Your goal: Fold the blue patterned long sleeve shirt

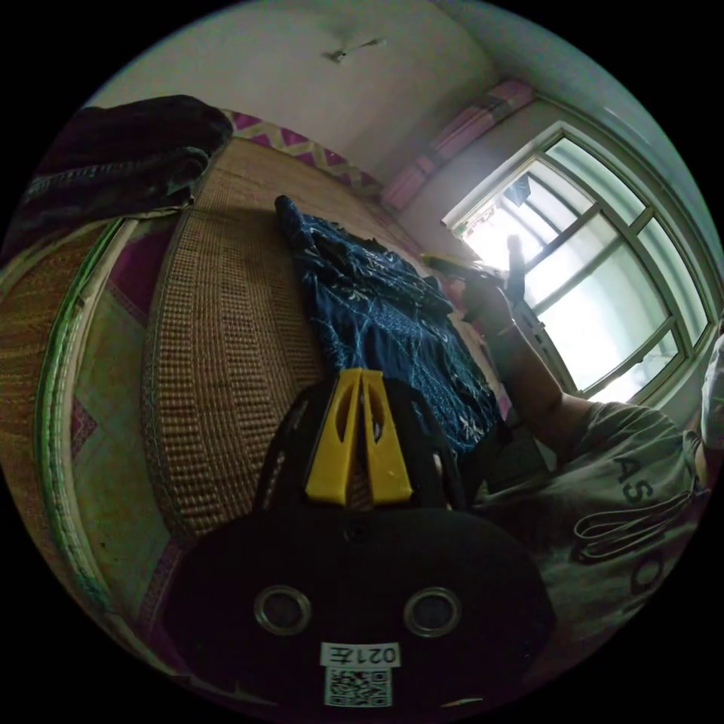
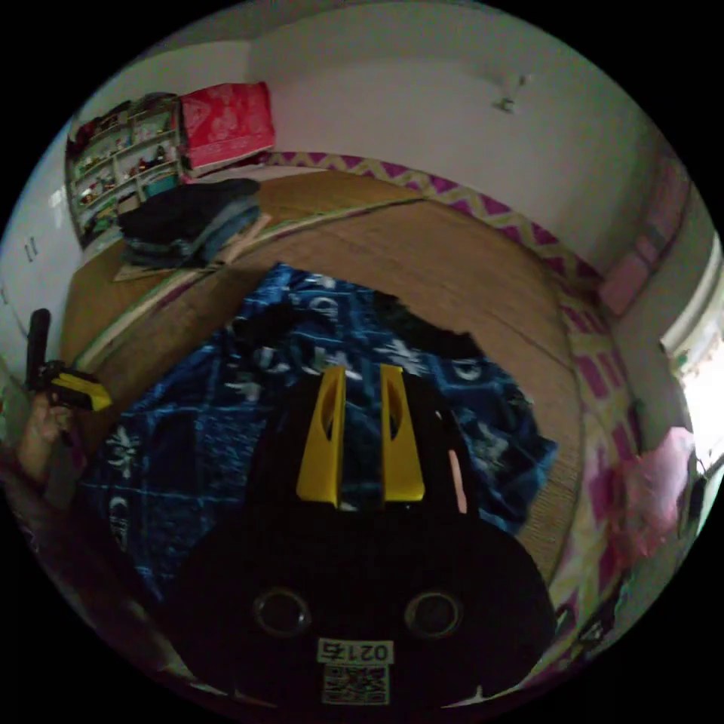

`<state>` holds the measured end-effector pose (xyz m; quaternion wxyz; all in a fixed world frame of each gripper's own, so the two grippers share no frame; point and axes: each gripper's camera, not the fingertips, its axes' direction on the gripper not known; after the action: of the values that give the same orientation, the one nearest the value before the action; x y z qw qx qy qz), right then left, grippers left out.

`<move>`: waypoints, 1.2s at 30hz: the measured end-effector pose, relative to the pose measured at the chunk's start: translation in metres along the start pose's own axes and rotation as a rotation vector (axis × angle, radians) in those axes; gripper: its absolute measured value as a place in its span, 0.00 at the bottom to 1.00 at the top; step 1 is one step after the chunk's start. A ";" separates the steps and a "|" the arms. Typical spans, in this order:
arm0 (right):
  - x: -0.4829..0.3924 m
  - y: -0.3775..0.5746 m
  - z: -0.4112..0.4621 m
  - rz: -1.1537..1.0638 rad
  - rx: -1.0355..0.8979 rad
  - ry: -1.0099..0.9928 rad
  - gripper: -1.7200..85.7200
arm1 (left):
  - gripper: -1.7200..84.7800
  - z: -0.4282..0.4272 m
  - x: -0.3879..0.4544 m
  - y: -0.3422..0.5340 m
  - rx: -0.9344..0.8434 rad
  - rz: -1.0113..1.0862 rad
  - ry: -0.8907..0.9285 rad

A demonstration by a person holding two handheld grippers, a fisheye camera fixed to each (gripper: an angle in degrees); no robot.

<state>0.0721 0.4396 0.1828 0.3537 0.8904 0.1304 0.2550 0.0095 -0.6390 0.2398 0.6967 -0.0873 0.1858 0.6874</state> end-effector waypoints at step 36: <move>0.158 0.397 -0.327 0.453 -0.022 0.112 0.12 | 0.13 -0.089 0.102 0.132 -0.042 0.089 -0.237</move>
<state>0.0464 0.4049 0.7190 0.2893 0.8776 -0.0560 0.3781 -0.1351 -0.5732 0.1377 0.6806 -0.0115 0.0913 0.7269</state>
